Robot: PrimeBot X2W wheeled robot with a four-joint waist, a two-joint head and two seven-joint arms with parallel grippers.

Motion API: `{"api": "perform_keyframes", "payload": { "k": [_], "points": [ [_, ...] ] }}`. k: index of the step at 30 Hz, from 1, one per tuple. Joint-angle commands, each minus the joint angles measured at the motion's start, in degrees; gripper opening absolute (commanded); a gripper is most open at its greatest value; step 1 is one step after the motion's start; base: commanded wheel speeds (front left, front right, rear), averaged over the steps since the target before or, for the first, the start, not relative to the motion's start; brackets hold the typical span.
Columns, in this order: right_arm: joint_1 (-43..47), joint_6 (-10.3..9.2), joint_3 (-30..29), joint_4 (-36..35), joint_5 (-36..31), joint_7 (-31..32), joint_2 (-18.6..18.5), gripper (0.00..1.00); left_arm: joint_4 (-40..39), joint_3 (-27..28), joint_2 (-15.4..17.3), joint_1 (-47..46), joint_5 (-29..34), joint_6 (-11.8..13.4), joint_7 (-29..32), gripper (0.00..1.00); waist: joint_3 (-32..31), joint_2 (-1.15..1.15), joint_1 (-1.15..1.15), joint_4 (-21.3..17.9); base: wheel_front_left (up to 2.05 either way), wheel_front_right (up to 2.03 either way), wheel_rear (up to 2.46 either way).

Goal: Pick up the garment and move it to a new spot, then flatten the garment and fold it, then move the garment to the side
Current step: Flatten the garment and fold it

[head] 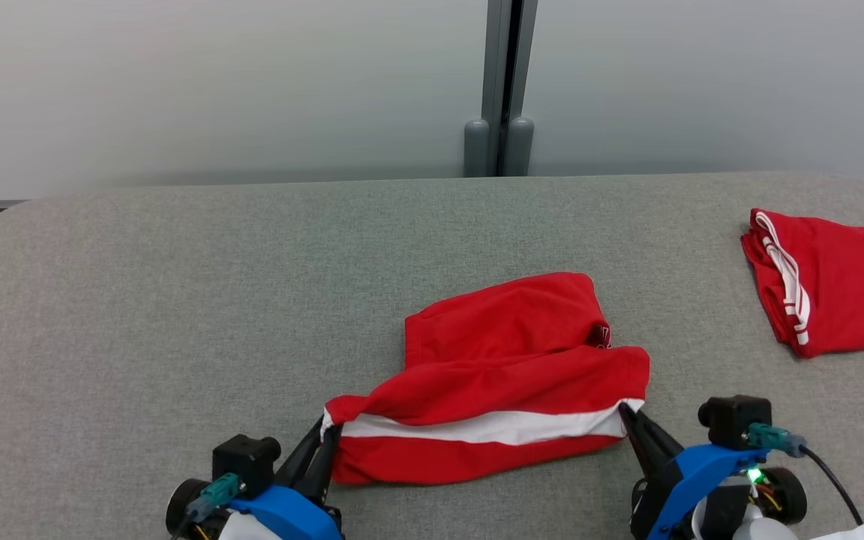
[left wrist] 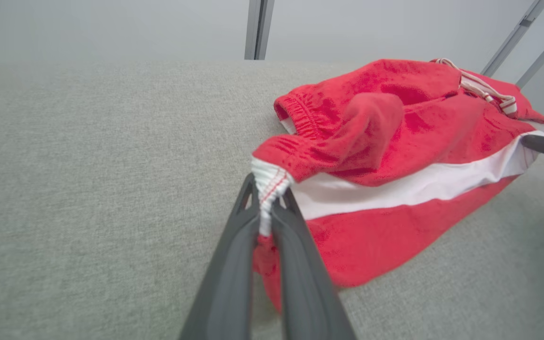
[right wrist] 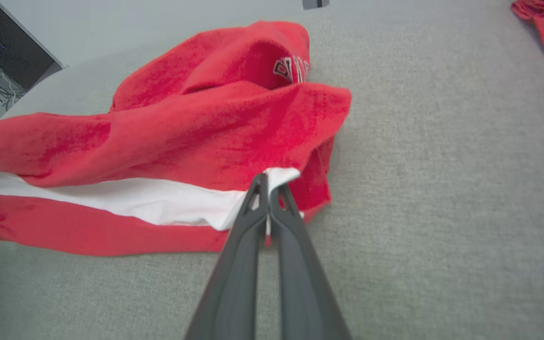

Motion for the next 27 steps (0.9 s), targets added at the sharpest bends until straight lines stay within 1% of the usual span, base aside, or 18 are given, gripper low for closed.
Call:
{"api": "perform_keyframes", "payload": {
  "k": [1,5,8,11,14,16,19,22,24,26,27],
  "points": [
    [-0.3,0.01,-0.6,-1.5,-0.6,-0.9,-0.2,0.0,-1.1,1.3,-0.6,0.5,-1.3,0.2,-0.8,0.0,-0.1,0.0,-0.01,0.1,0.0,0.0,0.0],
    [0.9,0.01,-1.9,-8.1,-1.5,-2.1,-0.2,0.0,-5.4,4.1,-2.5,1.8,-6.9,-0.1,-1.5,0.0,-0.5,0.0,-0.01,0.2,0.0,0.0,0.0],
    [2.0,0.01,-3.0,-14.5,-0.8,-1.3,-0.2,0.0,-10.4,5.4,-2.5,2.7,-10.6,-0.2,-1.7,0.0,-0.9,0.0,-0.01,0.2,0.0,0.0,0.0],
    [3.6,0.01,-4.3,-21.2,0.7,0.5,-0.2,0.0,-16.7,6.2,-2.7,3.8,-14.9,-0.2,-0.6,0.0,-1.0,0.0,-0.01,0.0,0.0,0.0,0.0],
    [4.8,0.01,-5.1,-27.9,1.8,3.0,-0.2,0.0,-24.7,6.9,-2.7,4.4,-19.3,-0.3,0.6,0.0,-0.5,0.0,-0.01,-0.4,0.0,0.0,0.0],
    [4.9,0.01,-5.3,-31.8,1.4,4.5,-0.2,0.0,-30.1,7.0,-3.0,5.2,-23.0,-0.3,1.5,0.0,0.0,0.0,-0.01,-0.7,0.0,0.0,0.0],
    [3.7,0.02,-6.4,-37.0,0.7,5.5,-0.3,0.0,-36.3,7.7,-2.2,5.9,-27.3,-0.2,4.5,0.0,0.8,0.0,-0.01,-1.3,0.0,0.0,0.0],
    [1.6,0.01,-7.5,-41.9,-0.2,5.7,-0.8,0.0,-41.9,9.1,-1.7,5.0,-30.7,1.5,7.7,0.0,1.5,0.0,-0.01,-1.7,0.0,0.0,0.0],
    [-0.4,0.01,-8.0,-44.5,-0.2,6.2,-1.5,0.0,-45.3,10.4,-1.5,3.9,-32.8,3.2,9.6,0.0,2.3,0.0,-0.01,-2.0,0.0,0.0,0.0],
    [-3.0,0.01,-8.5,-45.6,-1.1,7.3,-3.5,0.0,-47.5,11.8,-1.3,2.1,-34.8,5.1,11.7,0.0,3.6,0.0,-0.01,-2.2,0.0,0.0,0.0],
    [-4.6,0.01,-8.3,-45.6,-0.8,7.6,-4.0,0.0,-48.0,12.5,-0.6,0.7,-35.1,6.1,13.0,0.0,4.4,0.0,-0.01,-2.3,0.0,0.0,0.0]
  ]
}}
